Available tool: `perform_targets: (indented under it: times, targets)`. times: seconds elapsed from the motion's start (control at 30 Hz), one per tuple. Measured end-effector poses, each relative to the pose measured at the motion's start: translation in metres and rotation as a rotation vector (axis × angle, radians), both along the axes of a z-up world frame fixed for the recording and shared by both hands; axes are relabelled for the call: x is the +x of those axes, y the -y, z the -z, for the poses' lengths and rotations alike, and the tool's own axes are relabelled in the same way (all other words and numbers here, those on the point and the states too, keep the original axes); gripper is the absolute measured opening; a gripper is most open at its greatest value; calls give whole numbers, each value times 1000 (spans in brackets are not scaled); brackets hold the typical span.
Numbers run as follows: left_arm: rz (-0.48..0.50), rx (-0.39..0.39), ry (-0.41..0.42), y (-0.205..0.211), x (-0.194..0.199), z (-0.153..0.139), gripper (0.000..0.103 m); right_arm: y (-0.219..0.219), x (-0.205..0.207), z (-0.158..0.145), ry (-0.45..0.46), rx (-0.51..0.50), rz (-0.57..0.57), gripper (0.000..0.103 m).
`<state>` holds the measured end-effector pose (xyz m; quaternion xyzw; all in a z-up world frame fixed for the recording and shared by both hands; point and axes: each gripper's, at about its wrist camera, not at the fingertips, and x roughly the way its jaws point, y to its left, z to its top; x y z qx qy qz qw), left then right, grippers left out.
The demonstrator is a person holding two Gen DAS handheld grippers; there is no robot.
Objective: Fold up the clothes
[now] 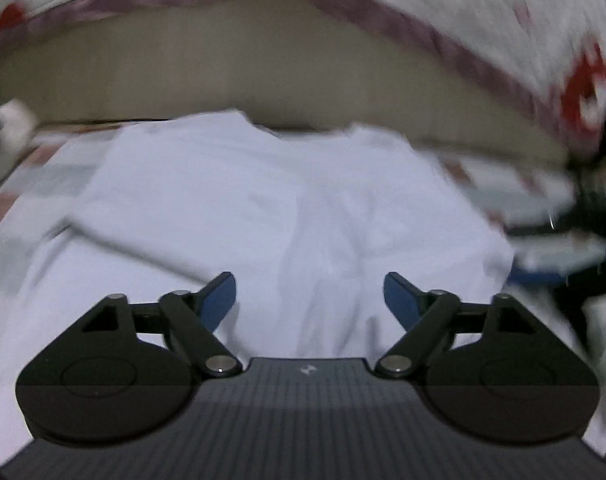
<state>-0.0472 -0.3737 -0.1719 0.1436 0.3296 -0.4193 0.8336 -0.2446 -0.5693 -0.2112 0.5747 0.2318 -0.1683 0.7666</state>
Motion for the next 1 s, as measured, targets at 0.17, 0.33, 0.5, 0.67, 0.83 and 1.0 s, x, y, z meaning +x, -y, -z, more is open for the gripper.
perform_targets:
  times: [0.17,0.33,0.5,0.67,0.83,1.0]
  targets:
    - [60,101,100,39,-5,14,10,9,8,13,36,64,97,68]
    - [-100,-105,147,-14,-22,-18,8,10,-6,7,42,14,222,67]
    - [-403,-220,54,-84,-32,-21,14,20,-17,11,50,34,286,64]
    - [-477,-179,-154,-112,-30,0,14,27,-23,14,45,51,313,58]
    - [-450,-171,-186,-119,-60,-7,13,30,-25,18,52,73,313,57]
    - [-403,-103,-296,-126,-83,1,13,31,-23,19,35,72,287,57]
